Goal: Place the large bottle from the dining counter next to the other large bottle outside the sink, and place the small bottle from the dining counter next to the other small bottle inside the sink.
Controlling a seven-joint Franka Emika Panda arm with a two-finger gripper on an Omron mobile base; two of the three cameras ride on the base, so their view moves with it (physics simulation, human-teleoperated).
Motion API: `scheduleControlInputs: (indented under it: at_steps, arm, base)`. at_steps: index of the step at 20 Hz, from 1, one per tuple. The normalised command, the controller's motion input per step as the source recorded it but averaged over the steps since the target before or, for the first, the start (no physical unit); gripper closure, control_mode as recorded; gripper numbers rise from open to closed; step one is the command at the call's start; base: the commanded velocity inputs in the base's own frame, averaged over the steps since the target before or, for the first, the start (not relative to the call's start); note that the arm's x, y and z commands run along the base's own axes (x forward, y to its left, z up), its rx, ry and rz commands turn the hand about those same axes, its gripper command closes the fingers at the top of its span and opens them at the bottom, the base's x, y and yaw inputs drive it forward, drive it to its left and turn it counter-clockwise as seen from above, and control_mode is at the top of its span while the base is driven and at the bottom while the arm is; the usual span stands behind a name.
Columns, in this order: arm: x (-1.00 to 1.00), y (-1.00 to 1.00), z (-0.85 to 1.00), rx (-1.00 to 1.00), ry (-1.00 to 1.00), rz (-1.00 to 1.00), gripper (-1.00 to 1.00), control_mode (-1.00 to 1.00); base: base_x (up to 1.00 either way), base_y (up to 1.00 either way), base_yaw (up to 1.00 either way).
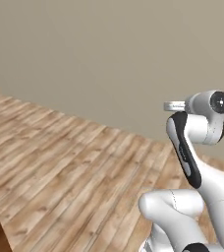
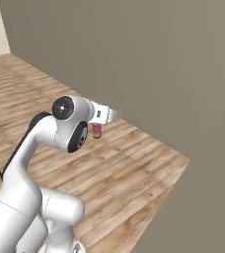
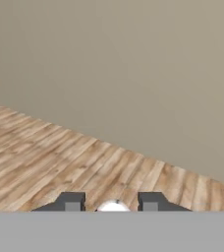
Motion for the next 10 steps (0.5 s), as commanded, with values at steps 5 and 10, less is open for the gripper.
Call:
scheduleControlInputs:
  at_steps: [5, 10]
  arm:
    - [0.00, 0.00, 0.00, 0.00, 0.00, 0.00, 1.00, 1.00]
    - [0.00, 0.00, 0.00, 0.00, 0.00, 0.00, 1.00, 1.00]
  base:
    - [0.00, 0.00, -0.50]
    - [0.00, 0.00, -0.50]
